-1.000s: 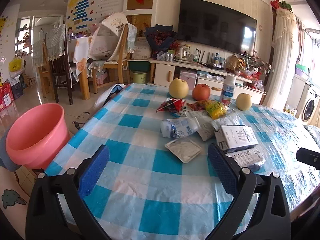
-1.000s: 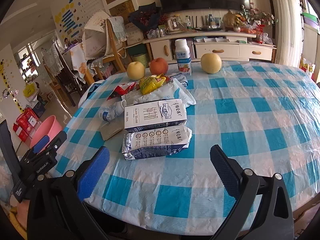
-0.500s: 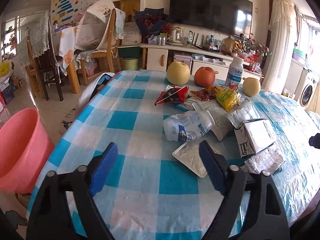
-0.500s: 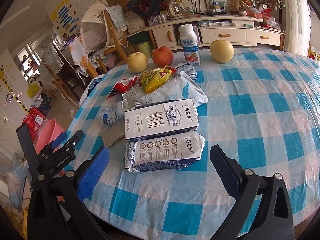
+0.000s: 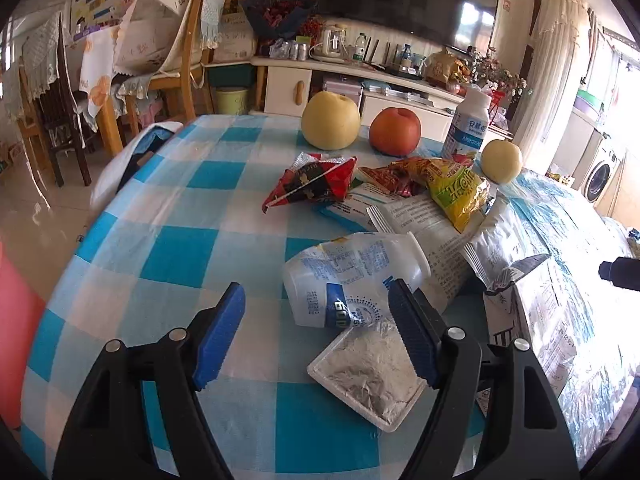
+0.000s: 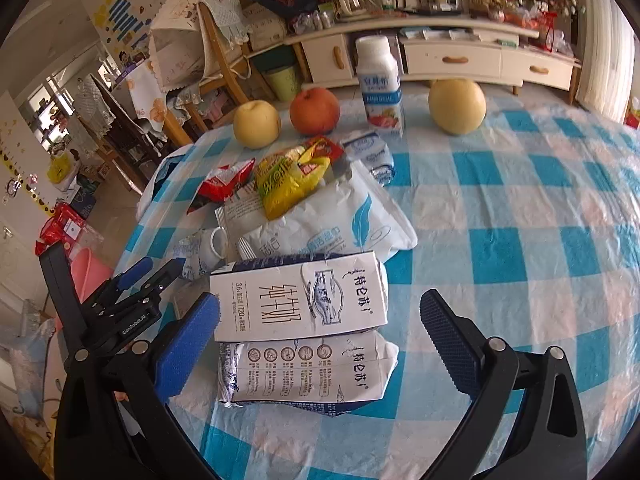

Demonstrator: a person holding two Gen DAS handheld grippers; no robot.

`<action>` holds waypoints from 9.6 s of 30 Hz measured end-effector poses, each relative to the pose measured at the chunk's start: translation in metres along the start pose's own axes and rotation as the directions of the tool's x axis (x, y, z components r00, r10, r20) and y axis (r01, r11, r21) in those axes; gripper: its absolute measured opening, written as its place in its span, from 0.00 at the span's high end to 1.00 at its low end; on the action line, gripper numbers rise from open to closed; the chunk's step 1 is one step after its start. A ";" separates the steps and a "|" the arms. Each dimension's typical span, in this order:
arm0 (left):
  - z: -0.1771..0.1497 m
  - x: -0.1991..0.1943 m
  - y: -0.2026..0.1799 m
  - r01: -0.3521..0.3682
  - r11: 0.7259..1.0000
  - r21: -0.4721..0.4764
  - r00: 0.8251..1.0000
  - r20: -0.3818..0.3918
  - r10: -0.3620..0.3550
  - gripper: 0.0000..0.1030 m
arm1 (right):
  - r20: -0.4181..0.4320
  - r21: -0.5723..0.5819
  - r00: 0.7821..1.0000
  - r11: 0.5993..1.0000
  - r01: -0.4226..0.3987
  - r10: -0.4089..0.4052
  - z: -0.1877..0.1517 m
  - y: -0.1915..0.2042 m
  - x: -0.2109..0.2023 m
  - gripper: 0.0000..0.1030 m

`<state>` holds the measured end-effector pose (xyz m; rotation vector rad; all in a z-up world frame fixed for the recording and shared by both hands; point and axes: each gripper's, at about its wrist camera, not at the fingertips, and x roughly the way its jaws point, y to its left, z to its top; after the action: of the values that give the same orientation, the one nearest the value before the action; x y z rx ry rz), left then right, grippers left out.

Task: Collect trash
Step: 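Reach the left tool to the white plastic bottle while the right tool grasps the milk carton, then lift the white bottle with the left tool while the right tool lifts the carton, then drop the bottle and carton into the pink bucket, opening both tools, then move both tools back over the table toward the snack wrappers, then grasp the red chip bag with the left tool while the right tool grasps the yellow snack bag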

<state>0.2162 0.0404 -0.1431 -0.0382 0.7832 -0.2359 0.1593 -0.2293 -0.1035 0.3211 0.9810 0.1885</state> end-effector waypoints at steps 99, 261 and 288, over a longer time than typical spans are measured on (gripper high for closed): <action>0.019 -0.001 0.028 0.158 0.971 -0.180 0.987 0.014 -0.158 0.38 | 0.053 -0.127 0.997 0.990 0.060 -0.054 0.028 0.102 0.033 0.36; 0.077 0.108 0.016 0.011 0.993 -0.118 0.998 -0.064 -0.019 0.36 | 0.065 -0.346 0.989 0.926 0.149 -0.135 0.092 0.065 0.140 0.25; 0.056 0.068 0.012 0.003 0.992 -0.127 1.000 0.005 -0.002 0.60 | 0.128 -0.420 0.983 0.891 0.174 -0.131 0.075 0.079 0.099 0.50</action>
<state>0.3039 0.0336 -0.1518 -0.1595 0.7921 -0.1880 0.2749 -0.1393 -0.1148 -0.1530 0.8375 0.2378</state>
